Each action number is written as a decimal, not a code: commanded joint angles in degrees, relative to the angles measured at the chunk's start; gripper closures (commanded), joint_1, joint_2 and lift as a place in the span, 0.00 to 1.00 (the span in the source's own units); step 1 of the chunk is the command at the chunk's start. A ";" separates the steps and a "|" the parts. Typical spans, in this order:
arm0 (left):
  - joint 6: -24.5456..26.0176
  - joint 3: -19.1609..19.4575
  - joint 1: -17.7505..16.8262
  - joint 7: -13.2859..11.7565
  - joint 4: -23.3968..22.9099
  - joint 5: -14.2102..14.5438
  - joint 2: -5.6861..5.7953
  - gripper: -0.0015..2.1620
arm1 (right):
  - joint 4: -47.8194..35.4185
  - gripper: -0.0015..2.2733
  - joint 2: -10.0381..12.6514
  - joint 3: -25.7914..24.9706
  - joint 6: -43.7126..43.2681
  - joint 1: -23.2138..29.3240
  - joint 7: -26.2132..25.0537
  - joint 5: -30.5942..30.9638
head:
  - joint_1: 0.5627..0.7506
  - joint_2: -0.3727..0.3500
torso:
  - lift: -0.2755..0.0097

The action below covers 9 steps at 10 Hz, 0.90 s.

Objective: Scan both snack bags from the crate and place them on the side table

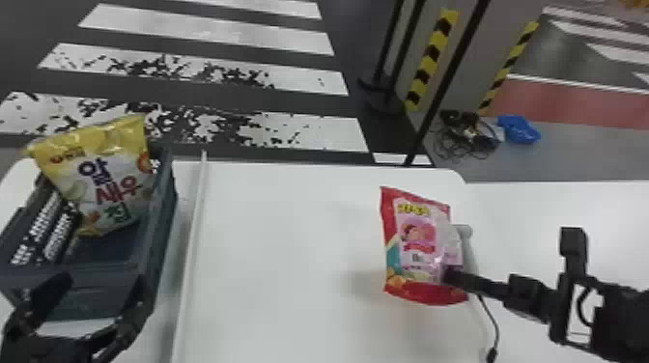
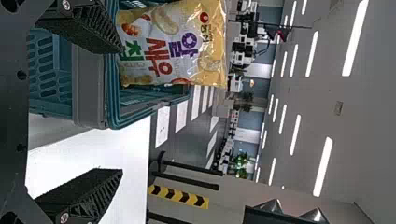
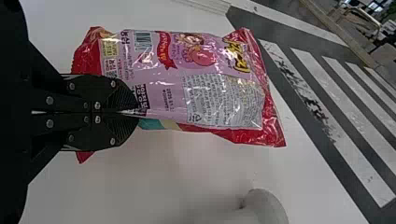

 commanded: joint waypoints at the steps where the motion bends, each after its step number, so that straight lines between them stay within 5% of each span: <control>1: 0.15 0.00 0.00 0.00 -0.10 -0.04 0.07 0.04 | -0.25 1.00 -0.07 -3.89 -2.37 -1.97 -2.24 -0.16 | 0.70 0.15 | 0.63; 4: 0.15 0.00 0.00 0.00 -0.28 0.05 0.07 0.04 | 5.29 1.00 -1.74 -7.23 -11.34 -4.17 -8.30 0.64 | 0.70 0.03 | 0.63; 9: 0.15 0.44 -0.09 0.00 -0.01 0.23 0.15 0.04 | 24.45 1.00 -6.14 -9.61 -30.50 -8.74 -18.41 2.92 | 0.70 0.03 | 0.63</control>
